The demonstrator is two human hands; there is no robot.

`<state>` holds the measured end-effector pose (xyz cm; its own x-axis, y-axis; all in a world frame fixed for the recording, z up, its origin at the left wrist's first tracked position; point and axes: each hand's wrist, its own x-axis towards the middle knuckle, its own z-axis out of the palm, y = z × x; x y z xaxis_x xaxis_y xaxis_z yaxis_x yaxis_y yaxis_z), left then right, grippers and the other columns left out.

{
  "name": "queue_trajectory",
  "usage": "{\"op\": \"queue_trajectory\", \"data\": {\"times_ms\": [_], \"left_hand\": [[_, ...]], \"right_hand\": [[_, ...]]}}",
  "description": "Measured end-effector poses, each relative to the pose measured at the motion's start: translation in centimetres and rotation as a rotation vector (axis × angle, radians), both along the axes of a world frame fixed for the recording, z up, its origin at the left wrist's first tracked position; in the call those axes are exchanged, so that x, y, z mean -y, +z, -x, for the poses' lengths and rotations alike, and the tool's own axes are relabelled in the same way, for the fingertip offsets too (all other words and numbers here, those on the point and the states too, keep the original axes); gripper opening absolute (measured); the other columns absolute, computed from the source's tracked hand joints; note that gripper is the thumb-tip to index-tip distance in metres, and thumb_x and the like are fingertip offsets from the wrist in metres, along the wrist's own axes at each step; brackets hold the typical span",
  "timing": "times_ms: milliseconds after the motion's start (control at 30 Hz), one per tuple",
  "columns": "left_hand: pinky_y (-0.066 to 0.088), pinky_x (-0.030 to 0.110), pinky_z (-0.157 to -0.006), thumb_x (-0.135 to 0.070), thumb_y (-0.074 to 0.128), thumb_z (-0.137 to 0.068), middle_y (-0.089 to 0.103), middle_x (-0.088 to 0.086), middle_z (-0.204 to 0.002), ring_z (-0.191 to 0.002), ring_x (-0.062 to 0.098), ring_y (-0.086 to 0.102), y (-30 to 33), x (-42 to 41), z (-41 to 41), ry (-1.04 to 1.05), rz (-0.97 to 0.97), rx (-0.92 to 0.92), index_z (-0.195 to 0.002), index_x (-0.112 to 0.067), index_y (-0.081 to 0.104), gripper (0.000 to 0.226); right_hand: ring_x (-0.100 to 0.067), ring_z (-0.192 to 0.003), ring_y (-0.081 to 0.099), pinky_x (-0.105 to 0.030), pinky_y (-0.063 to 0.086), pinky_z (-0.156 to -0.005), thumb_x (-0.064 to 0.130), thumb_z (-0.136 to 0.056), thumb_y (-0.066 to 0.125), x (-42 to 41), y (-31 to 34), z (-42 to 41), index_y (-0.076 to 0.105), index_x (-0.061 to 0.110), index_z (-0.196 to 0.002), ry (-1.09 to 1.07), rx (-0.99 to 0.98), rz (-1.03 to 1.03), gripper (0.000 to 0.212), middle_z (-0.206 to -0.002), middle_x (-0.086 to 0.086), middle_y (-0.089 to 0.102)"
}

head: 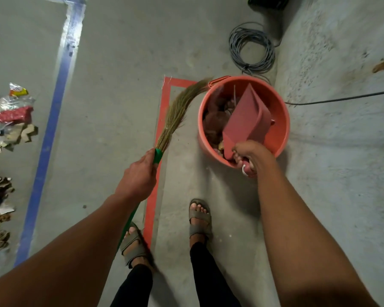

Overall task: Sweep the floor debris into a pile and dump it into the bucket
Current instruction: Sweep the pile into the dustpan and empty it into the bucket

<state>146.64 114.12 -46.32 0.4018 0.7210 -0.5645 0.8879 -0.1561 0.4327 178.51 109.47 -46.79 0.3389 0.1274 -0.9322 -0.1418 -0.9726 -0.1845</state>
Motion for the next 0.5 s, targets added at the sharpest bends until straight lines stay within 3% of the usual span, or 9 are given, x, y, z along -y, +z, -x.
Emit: {"op": "queue_trajectory", "data": {"times_ms": [200,367,500], "left_hand": [[0.052,0.048,-0.093,-0.031,0.037,-0.11,0.059,0.016,-0.143,-0.113,0.038,0.061,2.8,-1.5,0.1,0.033,-0.022,0.032,-0.16,-0.024,0.027,0.051],[0.051,0.049,-0.096,-0.028,0.038,-0.11,0.059,0.015,-0.142,-0.114,0.038,0.061,4.5,-3.2,1.5,0.086,-0.056,0.071,-0.16,-0.021,0.03,0.051],[0.051,0.049,-0.097,-0.024,0.039,-0.109,0.058,0.015,-0.143,-0.116,0.038,0.06,4.5,-4.4,4.6,0.112,-0.073,0.105,-0.161,-0.021,0.03,0.052]], "right_hand": [[-0.004,-0.032,0.024,-0.016,0.022,-0.033,0.014,-0.107,0.047,1.4,6.1,2.0,0.039,0.02,-0.073,-0.46,-0.13,-0.338,0.035,-0.049,0.007,0.029],[-0.004,-0.032,0.025,-0.017,0.022,-0.032,0.019,-0.105,0.052,-1.2,9.3,6.4,0.043,0.02,-0.072,-0.615,-0.237,-0.561,0.034,-0.048,0.008,0.03],[-0.003,-0.031,0.025,-0.019,0.022,-0.03,0.021,-0.105,0.05,-4.5,9.2,11.5,0.043,0.021,-0.071,-0.62,-0.401,-0.636,0.035,-0.046,0.01,0.03]]}}
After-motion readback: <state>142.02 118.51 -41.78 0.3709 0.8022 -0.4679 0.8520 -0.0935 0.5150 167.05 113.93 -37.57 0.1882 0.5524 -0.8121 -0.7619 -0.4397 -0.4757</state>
